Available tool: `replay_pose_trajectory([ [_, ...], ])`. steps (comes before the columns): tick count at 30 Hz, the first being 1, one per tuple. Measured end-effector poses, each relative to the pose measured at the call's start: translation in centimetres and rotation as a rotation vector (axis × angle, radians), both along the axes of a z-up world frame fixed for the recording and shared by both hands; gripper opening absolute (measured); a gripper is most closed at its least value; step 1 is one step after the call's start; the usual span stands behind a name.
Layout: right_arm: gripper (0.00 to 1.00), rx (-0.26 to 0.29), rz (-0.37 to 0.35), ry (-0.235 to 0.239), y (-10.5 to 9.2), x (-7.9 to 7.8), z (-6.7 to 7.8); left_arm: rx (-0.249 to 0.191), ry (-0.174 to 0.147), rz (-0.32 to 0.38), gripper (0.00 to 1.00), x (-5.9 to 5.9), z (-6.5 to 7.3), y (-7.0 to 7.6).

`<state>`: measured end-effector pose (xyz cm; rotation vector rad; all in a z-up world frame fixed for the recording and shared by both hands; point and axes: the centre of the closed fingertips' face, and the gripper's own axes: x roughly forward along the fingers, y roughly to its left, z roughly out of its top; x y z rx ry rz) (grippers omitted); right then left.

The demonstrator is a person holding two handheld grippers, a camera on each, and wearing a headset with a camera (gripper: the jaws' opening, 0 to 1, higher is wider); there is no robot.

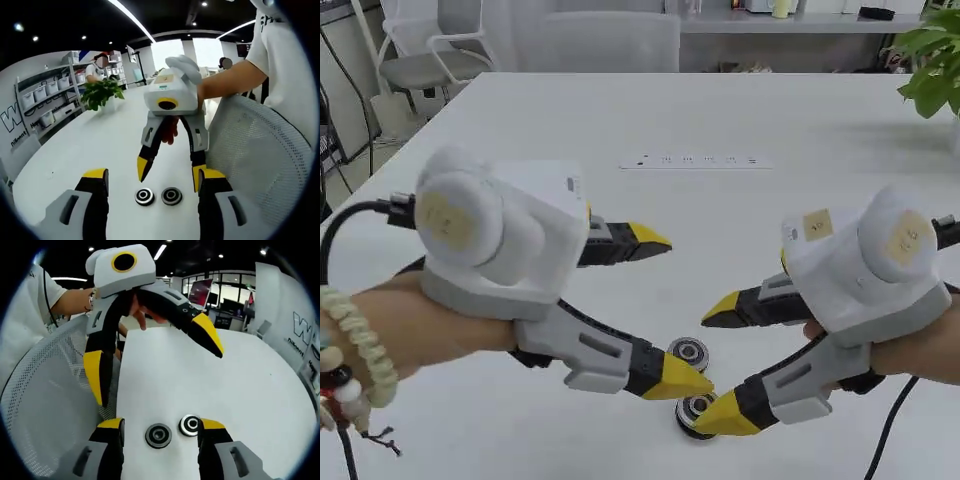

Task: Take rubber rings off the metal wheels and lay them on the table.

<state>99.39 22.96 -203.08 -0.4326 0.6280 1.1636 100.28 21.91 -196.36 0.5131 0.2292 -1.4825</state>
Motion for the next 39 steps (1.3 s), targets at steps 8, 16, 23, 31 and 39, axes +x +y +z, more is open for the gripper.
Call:
replay_pose_trajectory([
  [8, 0.51, 0.022, -0.040, 0.066, -1.3, -0.2, -2.3, 0.006, 0.030, 0.006, 0.60, 0.1, -4.4, -0.9],
  [16, 0.39, 0.077, -0.087, 0.108, -1.6, -0.2, -3.3, -0.001, 0.061, 0.046, 0.50, 0.3, -6.6, -0.5],
  [23, 0.31, 0.050, -0.063, 0.093, -1.5, -0.7, -3.9, 0.031, 0.098, 0.050, 0.37, -0.2, -8.4, -0.2],
  [31, 0.27, 0.020, -0.053, 0.090, -1.8, -0.8, -4.7, 0.036, 0.116, 0.052, 0.23, -0.4, -9.0, -0.5],
  [39, 0.24, 0.010, -0.043, 0.091, -1.3, -1.0, -5.1, 0.046, 0.133, 0.052, 0.19, -0.7, -9.3, -0.7],
])
